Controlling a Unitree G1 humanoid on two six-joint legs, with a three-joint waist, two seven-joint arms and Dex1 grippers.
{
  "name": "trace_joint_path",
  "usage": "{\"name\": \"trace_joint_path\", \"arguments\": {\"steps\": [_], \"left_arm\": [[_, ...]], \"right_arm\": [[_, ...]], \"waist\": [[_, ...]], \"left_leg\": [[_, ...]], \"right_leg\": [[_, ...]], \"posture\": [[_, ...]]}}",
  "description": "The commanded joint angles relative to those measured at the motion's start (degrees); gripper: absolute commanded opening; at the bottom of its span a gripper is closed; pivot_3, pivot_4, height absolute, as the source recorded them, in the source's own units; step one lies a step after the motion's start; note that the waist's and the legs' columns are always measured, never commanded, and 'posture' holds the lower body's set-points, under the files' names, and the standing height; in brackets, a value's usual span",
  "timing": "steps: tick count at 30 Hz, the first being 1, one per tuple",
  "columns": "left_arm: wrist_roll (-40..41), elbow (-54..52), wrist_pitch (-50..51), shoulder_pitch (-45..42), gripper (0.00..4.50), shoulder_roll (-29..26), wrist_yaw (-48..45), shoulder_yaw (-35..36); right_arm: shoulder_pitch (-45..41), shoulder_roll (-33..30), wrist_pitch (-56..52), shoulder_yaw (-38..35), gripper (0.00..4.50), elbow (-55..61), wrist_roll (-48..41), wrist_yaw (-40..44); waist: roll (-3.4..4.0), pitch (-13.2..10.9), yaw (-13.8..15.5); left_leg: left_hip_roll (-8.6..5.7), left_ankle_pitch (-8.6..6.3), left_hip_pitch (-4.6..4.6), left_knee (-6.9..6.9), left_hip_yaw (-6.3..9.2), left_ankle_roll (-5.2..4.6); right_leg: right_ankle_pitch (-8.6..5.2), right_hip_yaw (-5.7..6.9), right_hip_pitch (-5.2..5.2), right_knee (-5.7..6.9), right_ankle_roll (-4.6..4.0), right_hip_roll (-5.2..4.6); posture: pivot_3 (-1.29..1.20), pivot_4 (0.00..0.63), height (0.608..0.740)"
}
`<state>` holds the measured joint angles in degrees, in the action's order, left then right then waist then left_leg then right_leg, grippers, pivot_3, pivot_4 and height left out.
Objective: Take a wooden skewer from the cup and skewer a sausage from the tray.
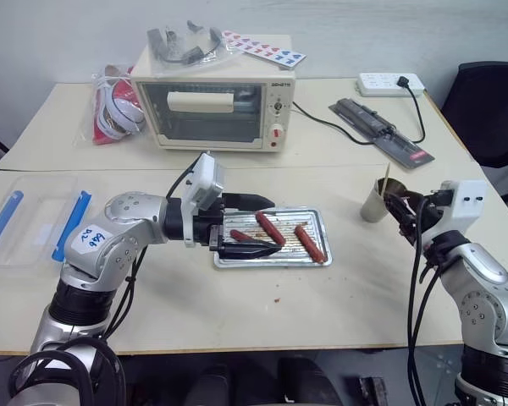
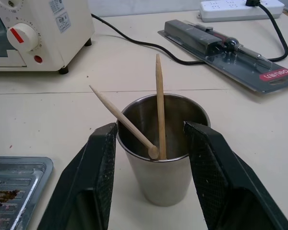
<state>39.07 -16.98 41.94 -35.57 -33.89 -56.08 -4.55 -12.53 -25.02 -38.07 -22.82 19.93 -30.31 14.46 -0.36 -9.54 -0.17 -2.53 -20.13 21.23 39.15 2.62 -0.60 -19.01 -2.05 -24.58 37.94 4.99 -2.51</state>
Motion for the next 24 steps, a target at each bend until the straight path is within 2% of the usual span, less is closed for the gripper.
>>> {"name": "trace_joint_path", "arguments": {"steps": [1,5,11,15,24], "left_arm": [[-0.34,-0.49,-1.10,-0.28,4.50,0.28,-0.12,0.27],[-0.64,-0.22,-1.34,-0.34,4.50,0.34,-0.32,0.34],[-1.11,0.24,-1.74,-0.40,4.50,0.49,-0.56,0.34],[-1.55,0.55,-2.32,-0.20,4.50,0.80,-0.68,0.03],[-2.37,1.83,-4.10,0.71,4.50,1.28,-1.49,-0.12]], "right_arm": [[-0.23,0.42,1.75,-1.20,0.97,0.80,-0.31,-0.63],[0.03,0.26,1.94,-1.20,0.05,0.93,-0.03,-0.94],[-0.46,-1.49,0.56,-2.95,0.05,1.90,-1.00,-1.10],[-1.47,-5.32,-2.36,-5.17,0.05,4.12,-3.08,-0.63],[-6.27,-19.60,-17.87,-13.28,0.05,7.99,-14.83,1.77]], "waist": [[0.00,0.00,0.00],[0.00,0.00,0.01],[0.00,0.00,0.03],[0.01,-0.01,0.11],[0.04,-0.03,0.11]], "left_leg": [[0.00,0.00,0.00,0.00,0.00,0.00],[0.00,0.00,0.00,0.00,0.00,0.00],[0.00,0.00,0.00,0.00,0.00,0.00],[-0.01,0.00,0.01,0.00,0.00,-0.01],[0.02,0.00,0.03,-0.01,0.00,-0.02]], "right_leg": [[0.00,0.00,0.00,0.00,0.00,0.00],[0.00,0.00,0.00,0.00,0.00,0.00],[0.00,0.00,0.00,0.00,0.00,0.00],[0.00,0.00,0.00,-0.02,0.00,-0.01],[0.00,0.00,0.01,-0.06,0.00,0.00]], "posture": [[0.00,0.150,0.740],[0.00,0.150,0.740],[0.00,0.150,0.740],[0.00,0.150,0.740],[0.00,0.150,0.740]]}}
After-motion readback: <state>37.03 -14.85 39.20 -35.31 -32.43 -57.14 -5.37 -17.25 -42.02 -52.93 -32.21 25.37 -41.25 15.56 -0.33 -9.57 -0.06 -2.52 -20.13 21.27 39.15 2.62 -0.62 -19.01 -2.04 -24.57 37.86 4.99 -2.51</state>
